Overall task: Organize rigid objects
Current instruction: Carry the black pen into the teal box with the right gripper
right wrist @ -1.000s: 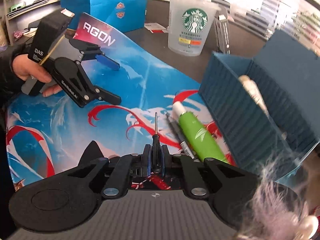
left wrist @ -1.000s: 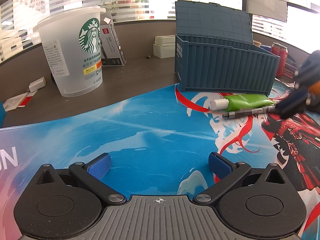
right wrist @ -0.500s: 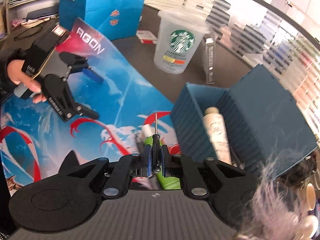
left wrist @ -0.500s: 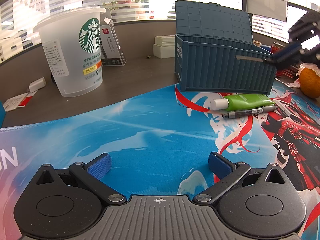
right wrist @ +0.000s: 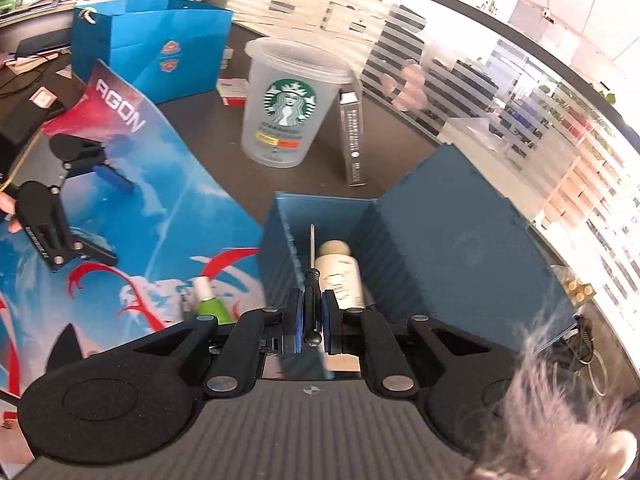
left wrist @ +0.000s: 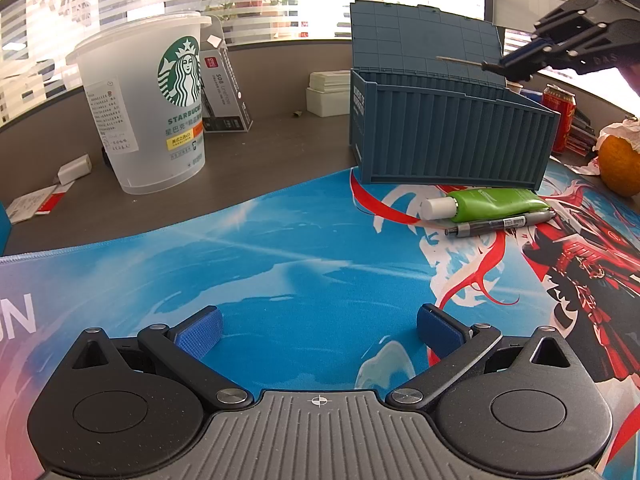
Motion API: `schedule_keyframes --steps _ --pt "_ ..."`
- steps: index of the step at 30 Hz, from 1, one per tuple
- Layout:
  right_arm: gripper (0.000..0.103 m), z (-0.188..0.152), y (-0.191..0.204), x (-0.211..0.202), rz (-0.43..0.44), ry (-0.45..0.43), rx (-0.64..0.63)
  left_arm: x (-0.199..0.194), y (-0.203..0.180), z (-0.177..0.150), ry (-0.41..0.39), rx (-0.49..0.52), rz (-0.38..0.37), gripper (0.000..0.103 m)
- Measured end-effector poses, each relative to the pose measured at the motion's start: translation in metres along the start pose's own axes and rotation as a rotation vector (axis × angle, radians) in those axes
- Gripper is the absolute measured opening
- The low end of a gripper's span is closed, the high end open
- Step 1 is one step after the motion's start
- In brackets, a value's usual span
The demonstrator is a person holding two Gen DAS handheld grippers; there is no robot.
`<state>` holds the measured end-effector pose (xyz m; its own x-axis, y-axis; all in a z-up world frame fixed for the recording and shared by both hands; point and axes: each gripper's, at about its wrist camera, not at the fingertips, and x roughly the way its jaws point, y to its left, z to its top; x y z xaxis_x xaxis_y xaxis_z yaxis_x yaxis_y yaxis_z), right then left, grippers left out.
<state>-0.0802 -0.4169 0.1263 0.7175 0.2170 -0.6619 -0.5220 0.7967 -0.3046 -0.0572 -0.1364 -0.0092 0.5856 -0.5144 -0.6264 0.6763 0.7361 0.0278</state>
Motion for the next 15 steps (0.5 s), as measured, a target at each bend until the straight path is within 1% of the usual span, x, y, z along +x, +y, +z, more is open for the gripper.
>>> schedule_keyframes --steps 6,15 --pt "0.009 0.000 -0.021 0.013 -0.022 0.004 0.010 0.000 0.000 0.000 0.000 0.000 0.000 0.103" --pt "0.009 -0.011 -0.045 0.044 -0.034 0.059 0.017 0.000 0.000 0.000 0.000 0.000 0.000 0.103"
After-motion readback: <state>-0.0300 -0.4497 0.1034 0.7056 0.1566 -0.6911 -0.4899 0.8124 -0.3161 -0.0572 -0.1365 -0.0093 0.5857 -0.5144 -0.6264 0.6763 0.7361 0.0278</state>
